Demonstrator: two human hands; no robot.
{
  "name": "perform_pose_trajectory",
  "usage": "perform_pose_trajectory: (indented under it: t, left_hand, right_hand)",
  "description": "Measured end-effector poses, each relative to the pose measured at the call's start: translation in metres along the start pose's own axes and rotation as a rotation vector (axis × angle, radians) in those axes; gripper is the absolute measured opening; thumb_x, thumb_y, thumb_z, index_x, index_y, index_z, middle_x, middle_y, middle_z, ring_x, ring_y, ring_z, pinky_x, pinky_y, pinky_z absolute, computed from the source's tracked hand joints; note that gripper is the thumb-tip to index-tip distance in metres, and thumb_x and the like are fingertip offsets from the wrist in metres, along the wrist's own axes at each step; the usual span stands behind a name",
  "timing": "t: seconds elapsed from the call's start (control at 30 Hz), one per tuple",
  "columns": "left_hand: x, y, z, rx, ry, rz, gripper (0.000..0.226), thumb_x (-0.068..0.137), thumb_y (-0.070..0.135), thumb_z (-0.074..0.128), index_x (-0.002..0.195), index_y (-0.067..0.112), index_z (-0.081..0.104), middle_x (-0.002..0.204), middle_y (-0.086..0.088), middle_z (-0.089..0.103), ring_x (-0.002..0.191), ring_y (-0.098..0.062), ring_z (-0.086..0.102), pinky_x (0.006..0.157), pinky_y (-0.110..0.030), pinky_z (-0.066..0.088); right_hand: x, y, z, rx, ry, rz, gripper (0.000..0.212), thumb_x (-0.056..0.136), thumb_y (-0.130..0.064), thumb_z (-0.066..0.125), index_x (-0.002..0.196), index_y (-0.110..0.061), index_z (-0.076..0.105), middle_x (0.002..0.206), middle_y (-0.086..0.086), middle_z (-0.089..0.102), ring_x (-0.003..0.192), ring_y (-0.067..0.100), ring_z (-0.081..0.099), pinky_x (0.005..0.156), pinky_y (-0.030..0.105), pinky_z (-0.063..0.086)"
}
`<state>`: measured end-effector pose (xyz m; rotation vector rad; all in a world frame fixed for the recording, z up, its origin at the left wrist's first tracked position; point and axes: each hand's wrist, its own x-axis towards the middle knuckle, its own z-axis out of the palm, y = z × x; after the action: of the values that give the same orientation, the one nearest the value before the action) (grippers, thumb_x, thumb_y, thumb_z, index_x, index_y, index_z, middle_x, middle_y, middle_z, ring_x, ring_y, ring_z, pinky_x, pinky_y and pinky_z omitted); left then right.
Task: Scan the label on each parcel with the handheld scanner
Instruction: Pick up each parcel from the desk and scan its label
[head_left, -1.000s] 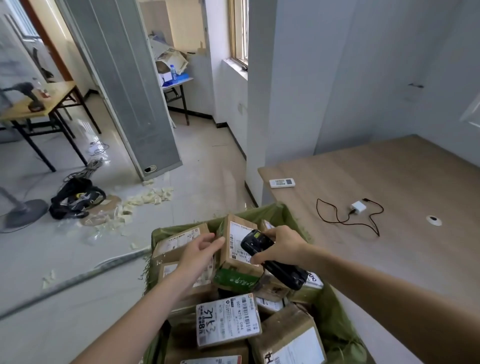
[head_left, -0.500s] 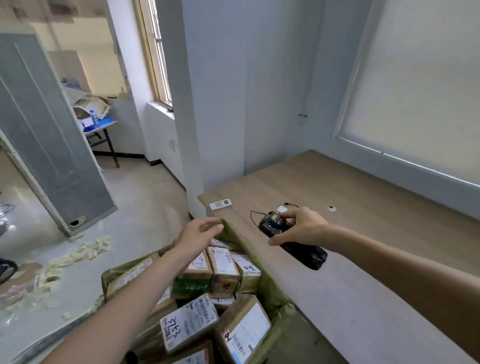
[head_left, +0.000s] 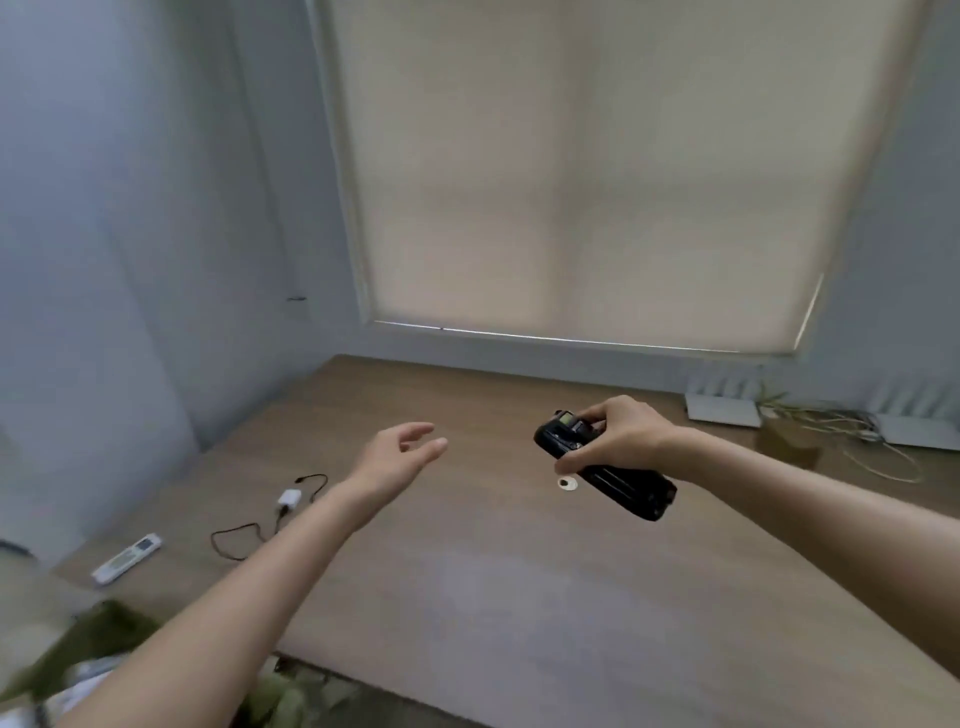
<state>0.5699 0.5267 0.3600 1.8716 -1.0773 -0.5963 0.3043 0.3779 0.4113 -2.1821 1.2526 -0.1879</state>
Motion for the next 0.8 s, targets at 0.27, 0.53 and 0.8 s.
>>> perform_pose_trajectory:
  t: [0.27, 0.53, 0.8]
  left_hand:
    - [0.044, 0.126, 0.222, -0.024, -0.288, 0.139, 0.067, 0.084, 0.045, 0.078, 0.145, 0.033, 0.053, 0.136, 0.002, 0.060, 0.129, -0.014, 0.053, 0.102, -0.029, 0.042]
    - [0.067, 0.204, 0.394, 0.005, -0.452, 0.176, 0.078, 0.079, 0.058, 0.077, 0.147, 0.033, 0.050, 0.143, -0.001, 0.056, 0.133, -0.018, 0.050, 0.109, -0.036, 0.043]
    - [0.131, 0.224, 0.521, 0.069, -0.560, 0.189, 0.072, 0.086, 0.055, 0.072, 0.148, 0.026, 0.050, 0.151, -0.002, 0.050, 0.139, -0.020, 0.046, 0.112, -0.035, 0.040]
  right_hand:
    - [-0.043, 0.198, -0.138, 0.007, 0.184, 0.244, 0.057, 0.057, -0.052, 0.094, 0.107, -0.031, 0.077, 0.091, -0.007, 0.079, 0.082, 0.011, 0.074, 0.079, 0.028, 0.061]
    - [-0.069, 0.348, -0.212, 0.022, 0.258, 0.434, 0.068, 0.053, -0.055, 0.096, 0.113, -0.030, 0.076, 0.095, -0.008, 0.077, 0.087, 0.011, 0.073, 0.079, 0.027, 0.059]
    - [-0.032, 0.457, -0.235, 0.062, 0.314, 0.593, 0.076, 0.055, -0.060, 0.095, 0.121, -0.030, 0.073, 0.110, -0.003, 0.073, 0.098, 0.018, 0.069, 0.086, 0.029, 0.056]
